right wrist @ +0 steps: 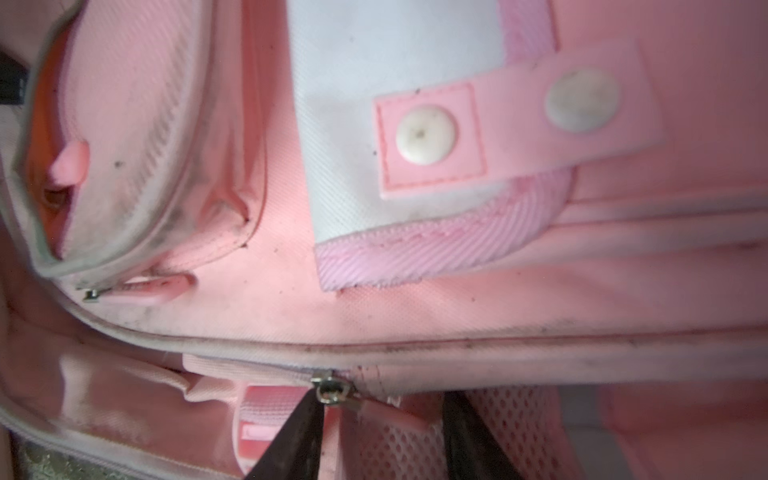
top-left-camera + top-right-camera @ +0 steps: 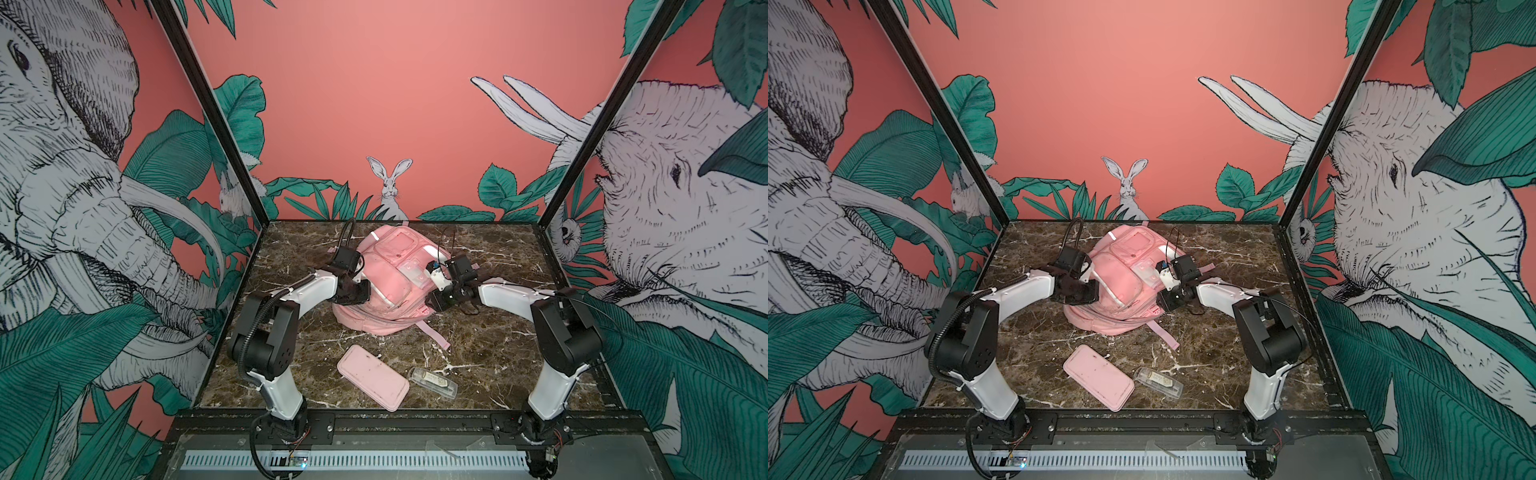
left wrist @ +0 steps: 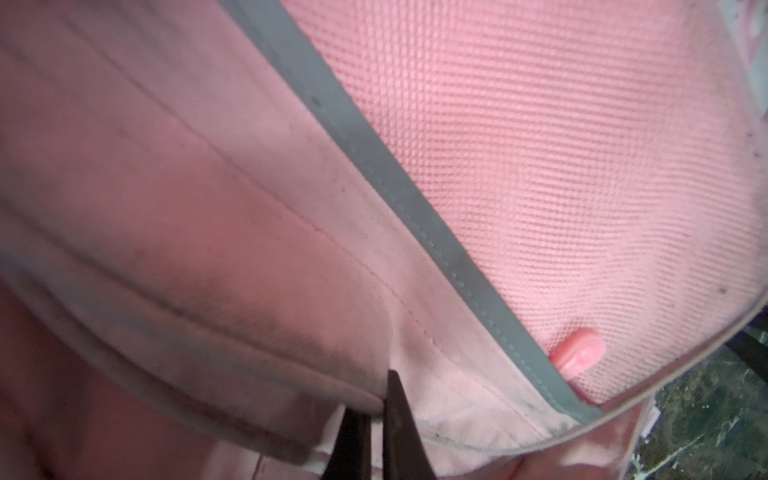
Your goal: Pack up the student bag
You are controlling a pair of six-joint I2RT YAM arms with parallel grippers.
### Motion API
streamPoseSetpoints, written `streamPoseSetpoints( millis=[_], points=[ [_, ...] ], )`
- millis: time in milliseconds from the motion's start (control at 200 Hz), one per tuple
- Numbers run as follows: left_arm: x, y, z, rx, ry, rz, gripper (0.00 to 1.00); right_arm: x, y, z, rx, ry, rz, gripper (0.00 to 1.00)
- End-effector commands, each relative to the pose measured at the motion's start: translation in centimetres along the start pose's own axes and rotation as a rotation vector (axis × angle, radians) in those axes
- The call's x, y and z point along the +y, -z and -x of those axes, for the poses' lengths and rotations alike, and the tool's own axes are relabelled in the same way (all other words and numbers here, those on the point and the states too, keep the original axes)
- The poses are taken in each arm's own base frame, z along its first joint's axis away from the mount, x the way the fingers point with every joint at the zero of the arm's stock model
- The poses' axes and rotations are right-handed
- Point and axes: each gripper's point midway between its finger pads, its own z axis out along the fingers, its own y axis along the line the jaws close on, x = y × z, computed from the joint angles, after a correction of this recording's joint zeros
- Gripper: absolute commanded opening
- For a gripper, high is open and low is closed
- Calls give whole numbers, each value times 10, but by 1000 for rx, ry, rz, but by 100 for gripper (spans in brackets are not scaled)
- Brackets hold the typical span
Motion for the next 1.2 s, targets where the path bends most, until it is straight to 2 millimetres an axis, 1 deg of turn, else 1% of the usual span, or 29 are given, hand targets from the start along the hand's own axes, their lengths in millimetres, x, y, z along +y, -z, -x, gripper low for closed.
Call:
streamPoseSetpoints(
  millis=[0,200,330,470,680,825,1080,1190],
  points=[
    [9,-1,8,-27,7,31,6,-1,-4,6,-5,22,-8,42],
    [3,1,8,-41,30,-11,6,4,1,4,-9,33,-6,26],
    [0,3,8,-46,38,-27,6,6,6,3,-15,38,-21,15],
    [-1,7,8,-55,40,-28,6,4,12,1,-21,32,-45,7],
    [-1,9,9,-61,44,-28,6,3,23,-4,-22,27,-78,1],
    [-1,9,11,-67,50,-26,6,1,30,-6,-3,17,-100,0],
    [-2,10,16,-82,58,-27,6,17,37,-15,27,-7,-43,0],
    [-1,9,18,-87,59,-20,6,17,37,-20,27,-22,-44,0]
  ],
)
